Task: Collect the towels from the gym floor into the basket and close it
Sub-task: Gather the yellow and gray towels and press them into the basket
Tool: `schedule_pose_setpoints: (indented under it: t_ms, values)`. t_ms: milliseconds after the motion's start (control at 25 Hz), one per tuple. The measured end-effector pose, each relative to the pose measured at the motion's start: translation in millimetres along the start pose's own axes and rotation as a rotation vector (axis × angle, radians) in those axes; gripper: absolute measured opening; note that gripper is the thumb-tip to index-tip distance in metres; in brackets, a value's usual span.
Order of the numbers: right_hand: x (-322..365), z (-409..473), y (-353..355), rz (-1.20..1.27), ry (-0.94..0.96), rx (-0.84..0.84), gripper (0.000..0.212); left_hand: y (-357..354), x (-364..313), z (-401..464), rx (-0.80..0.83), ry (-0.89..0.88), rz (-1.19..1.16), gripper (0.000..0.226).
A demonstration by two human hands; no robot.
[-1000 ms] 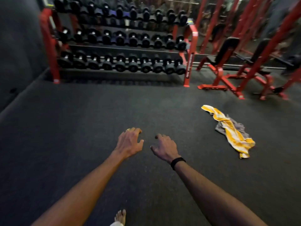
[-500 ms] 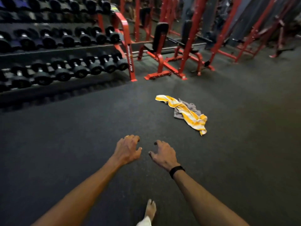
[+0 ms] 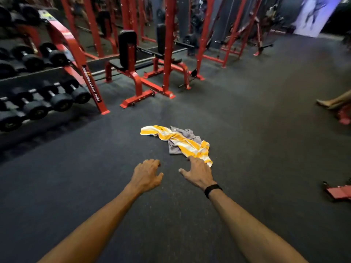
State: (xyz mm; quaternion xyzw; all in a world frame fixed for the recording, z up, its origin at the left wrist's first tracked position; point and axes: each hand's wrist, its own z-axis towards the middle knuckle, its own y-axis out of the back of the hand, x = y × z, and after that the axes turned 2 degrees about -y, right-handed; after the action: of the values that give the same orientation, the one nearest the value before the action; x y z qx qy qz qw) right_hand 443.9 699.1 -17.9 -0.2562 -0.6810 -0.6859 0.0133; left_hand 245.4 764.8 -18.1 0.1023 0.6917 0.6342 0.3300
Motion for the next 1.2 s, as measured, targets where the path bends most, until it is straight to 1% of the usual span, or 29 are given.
schedule_pose_setpoints:
  t_ms: [120,360,440,520,600,720,880,1000,1120,1200]
  values:
    - [-7.0,68.0,7.6,-0.027,0.001,-0.010,0.062,-2.1,9.7,71.2,0.010,0.012,-0.011,0.041]
    - [-21.2,207.5,-11.3,-0.029,-0.003,0.043,0.061,-37.3,46.9,209.0,0.070,0.038,-0.031,0.040]
    - [-24.5,261.1,-10.0,-0.022,-0.028,0.084,0.062,-42.1,60.0,261.3,0.100,0.067,-0.067,0.039]
    - [-27.3,312.9,-2.9,-0.029,-0.038,0.112,0.058,-40.5,67.7,310.7,0.134,0.092,-0.080,0.038]
    - [-27.4,361.9,8.0,-0.032,-0.026,0.082,0.053,-35.1,75.4,359.7,0.147,0.070,-0.057,0.037]
    - [-33.4,434.4,26.9,0.024,-0.050,0.047,0.057,-26.8,81.7,438.6,0.157,0.064,-0.071,0.032]
    - [-61.5,512.8,30.6,0.062,-0.072,0.094,0.056,-35.2,82.0,520.1,0.194,0.094,-0.080,0.034]
    - [-98.9,585.7,19.3,0.082,-0.066,0.147,0.055,-68.3,89.8,587.1,0.232,0.144,-0.073,0.038]
    - [-136.4,660.7,5.8,0.075,-0.044,0.230,0.058,-105.9,98.1,654.7,0.311,0.217,-0.071,0.034]
    - [-157.4,700.1,-3.2,0.094,-0.059,0.285,0.063,-123.2,101.3,687.6,0.401,0.268,-0.066,0.034]
